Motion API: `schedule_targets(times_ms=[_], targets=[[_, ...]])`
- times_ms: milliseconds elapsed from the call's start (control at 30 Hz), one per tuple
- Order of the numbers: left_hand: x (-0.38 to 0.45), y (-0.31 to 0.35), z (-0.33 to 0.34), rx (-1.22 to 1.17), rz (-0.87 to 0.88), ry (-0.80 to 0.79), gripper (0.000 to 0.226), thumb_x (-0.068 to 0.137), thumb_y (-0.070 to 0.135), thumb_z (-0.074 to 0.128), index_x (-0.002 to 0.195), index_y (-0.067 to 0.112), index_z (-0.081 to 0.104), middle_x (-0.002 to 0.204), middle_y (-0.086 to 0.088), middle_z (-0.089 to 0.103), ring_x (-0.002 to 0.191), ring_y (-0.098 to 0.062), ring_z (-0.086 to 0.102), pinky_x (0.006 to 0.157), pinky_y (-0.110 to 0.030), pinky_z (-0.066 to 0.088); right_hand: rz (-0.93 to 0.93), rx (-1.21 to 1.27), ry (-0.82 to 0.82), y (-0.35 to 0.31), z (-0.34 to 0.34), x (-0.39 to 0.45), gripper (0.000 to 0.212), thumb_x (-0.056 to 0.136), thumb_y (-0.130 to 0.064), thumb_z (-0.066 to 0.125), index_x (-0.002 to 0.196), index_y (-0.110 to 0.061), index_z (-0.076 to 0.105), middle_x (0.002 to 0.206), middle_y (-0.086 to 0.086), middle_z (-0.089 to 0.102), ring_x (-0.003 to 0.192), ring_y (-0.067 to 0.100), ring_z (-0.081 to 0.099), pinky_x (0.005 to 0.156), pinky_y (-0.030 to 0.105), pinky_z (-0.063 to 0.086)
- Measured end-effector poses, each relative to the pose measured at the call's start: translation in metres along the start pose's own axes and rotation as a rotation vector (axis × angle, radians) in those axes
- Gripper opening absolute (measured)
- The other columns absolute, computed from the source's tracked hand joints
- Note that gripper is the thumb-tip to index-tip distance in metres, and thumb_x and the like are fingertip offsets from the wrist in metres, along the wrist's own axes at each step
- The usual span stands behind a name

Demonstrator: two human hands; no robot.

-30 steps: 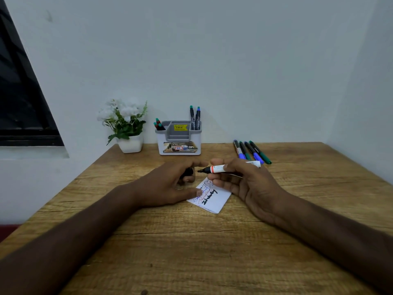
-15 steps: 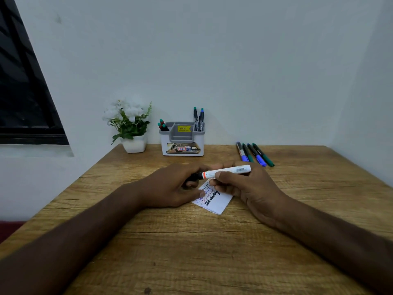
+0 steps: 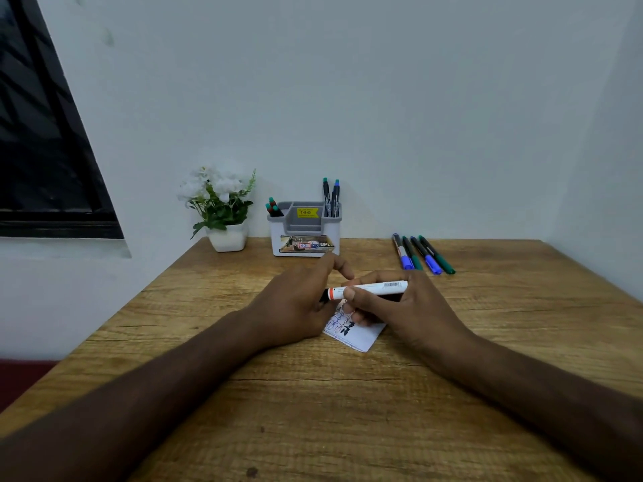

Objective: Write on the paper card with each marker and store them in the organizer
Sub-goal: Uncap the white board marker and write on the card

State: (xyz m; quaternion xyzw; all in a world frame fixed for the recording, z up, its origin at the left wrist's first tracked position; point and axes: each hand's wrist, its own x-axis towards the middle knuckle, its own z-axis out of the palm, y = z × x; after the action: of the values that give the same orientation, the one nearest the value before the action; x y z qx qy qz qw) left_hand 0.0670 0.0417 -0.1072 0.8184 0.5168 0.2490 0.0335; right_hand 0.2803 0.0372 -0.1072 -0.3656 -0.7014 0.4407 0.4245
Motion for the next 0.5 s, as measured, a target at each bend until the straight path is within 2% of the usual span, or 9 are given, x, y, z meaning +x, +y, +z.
schedule_targets(times_ms=[100,200,233,333,367,433,467,500], targets=[[-0.002,0.004,-0.002,0.021,0.008,0.030,0.043,0.095,0.026,0.071,0.116,0.050,0.042,0.075,0.008,0.065,0.069,-0.007,0.059,0.062,-0.040,0.052,-0.004,0.025,-0.003,0.000,0.000,0.001,0.018,0.091,-0.031,0.081,0.098,-0.015,0.085,0.086,0.006,0.084,0.079,0.019,0.080,0.075,0.027,0.064],[0.000,0.012,-0.007,0.176,0.095,0.089,0.038,0.092,0.042,0.068,0.121,0.048,0.045,0.085,0.016,0.068,0.077,-0.002,0.060,0.058,-0.025,0.043,0.000,0.070,0.010,-0.001,-0.001,0.002,0.016,0.091,-0.030,0.081,0.095,-0.015,0.086,0.086,0.006,0.084,0.079,0.016,0.079,0.075,0.025,0.062],[0.000,0.016,-0.008,0.227,0.127,0.093,0.040,0.090,0.046,0.067,0.124,0.048,0.044,0.091,0.016,0.069,0.081,-0.001,0.060,0.059,-0.023,0.041,-0.009,0.042,0.005,0.000,-0.001,0.002,0.014,0.092,-0.030,0.081,0.093,-0.017,0.086,0.084,0.003,0.084,0.078,0.013,0.078,0.073,0.024,0.060],[0.000,0.016,-0.010,0.224,0.216,0.035,0.042,0.094,0.048,0.061,0.131,0.045,0.041,0.104,0.014,0.070,0.090,-0.006,0.062,0.068,-0.032,0.046,-0.026,-0.026,-0.019,0.002,-0.001,0.003,0.009,0.091,-0.028,0.083,0.092,-0.019,0.085,0.085,0.001,0.083,0.079,0.013,0.078,0.072,0.026,0.060],[-0.002,0.015,-0.013,0.201,0.233,0.011,0.037,0.097,0.049,0.059,0.128,0.046,0.039,0.105,0.015,0.068,0.093,-0.007,0.062,0.071,-0.032,0.047,-0.011,-0.012,-0.030,0.001,-0.001,0.004,0.013,0.088,-0.028,0.085,0.096,-0.018,0.083,0.088,0.002,0.084,0.080,0.014,0.079,0.073,0.027,0.061],[-0.007,0.008,-0.018,0.180,0.206,-0.035,0.030,0.100,0.051,0.054,0.119,0.053,0.031,0.091,0.018,0.060,0.088,-0.008,0.059,0.068,-0.029,0.042,0.054,0.049,-0.068,-0.001,-0.002,0.007,0.034,0.080,-0.026,0.090,0.108,-0.013,0.074,0.093,0.007,0.084,0.084,0.017,0.079,0.078,0.033,0.063],[-0.009,0.002,-0.017,0.128,0.160,-0.035,0.028,0.101,0.052,0.053,0.121,0.051,0.034,0.084,0.016,0.059,0.081,-0.008,0.058,0.065,-0.029,0.041,0.102,0.098,-0.091,-0.001,-0.004,0.008,0.050,0.075,-0.027,0.095,0.115,-0.013,0.068,0.095,0.011,0.083,0.088,0.022,0.079,0.084,0.041,0.063],[-0.010,-0.004,-0.017,-0.028,0.083,0.012,0.026,0.101,0.052,0.051,0.125,0.047,0.040,0.079,0.014,0.060,0.074,-0.008,0.057,0.062,-0.030,0.041,0.154,0.163,-0.103,0.000,-0.006,0.009,0.066,0.069,-0.027,0.099,0.121,-0.013,0.061,0.098,0.015,0.082,0.093,0.030,0.078,0.093,0.050,0.061]])
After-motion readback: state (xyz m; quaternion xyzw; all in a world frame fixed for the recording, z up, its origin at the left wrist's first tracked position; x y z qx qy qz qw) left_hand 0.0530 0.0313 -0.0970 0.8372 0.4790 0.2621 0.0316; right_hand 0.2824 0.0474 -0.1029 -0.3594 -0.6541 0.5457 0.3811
